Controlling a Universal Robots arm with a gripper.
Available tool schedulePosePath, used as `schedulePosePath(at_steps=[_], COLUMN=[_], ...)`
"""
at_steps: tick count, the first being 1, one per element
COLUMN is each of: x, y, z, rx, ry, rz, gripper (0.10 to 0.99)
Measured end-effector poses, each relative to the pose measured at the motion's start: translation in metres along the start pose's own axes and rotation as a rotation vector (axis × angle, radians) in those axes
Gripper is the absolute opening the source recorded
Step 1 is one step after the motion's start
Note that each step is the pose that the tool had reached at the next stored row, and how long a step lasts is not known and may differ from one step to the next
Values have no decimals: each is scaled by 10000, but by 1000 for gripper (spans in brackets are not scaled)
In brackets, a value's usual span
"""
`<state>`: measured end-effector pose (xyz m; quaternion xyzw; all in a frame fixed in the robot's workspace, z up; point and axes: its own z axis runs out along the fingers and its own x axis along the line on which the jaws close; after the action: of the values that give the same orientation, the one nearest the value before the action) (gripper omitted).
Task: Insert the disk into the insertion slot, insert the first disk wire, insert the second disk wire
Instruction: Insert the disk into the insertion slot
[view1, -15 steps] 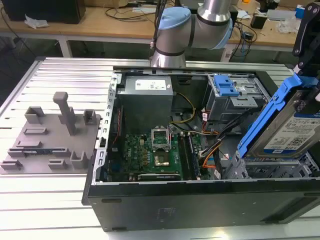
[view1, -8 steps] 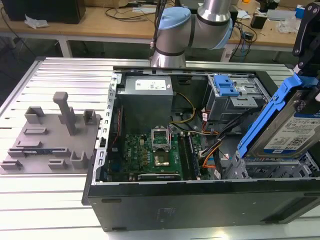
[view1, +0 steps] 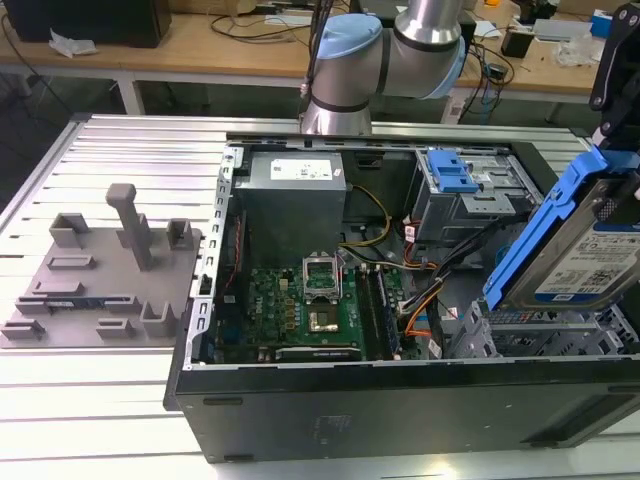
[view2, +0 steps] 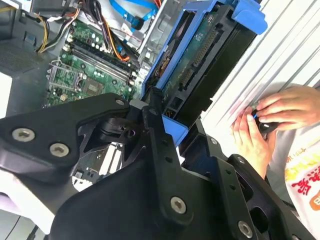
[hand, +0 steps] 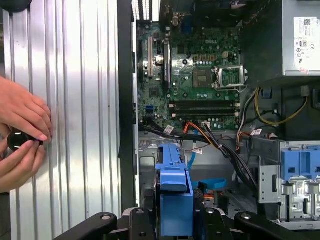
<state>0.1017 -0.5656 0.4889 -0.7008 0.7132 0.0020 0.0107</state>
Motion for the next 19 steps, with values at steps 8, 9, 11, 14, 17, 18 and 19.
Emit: schedulePosePath(at_steps=[8,9,11,14,17,18,19], x=[-2,-5,-16,-39,-61,-69,-82], y=[0,0,-1,-8,-22,-25,-29], z=[16,15,15,17,21,22,23], rx=[145,145,144,144,144,142,137], ry=[-40,-38,-37,-34,-25,-19,-6], rz=[-2,-1,1,-1,-1,0,0], gripper=[369,369,369,369,369,369,369])
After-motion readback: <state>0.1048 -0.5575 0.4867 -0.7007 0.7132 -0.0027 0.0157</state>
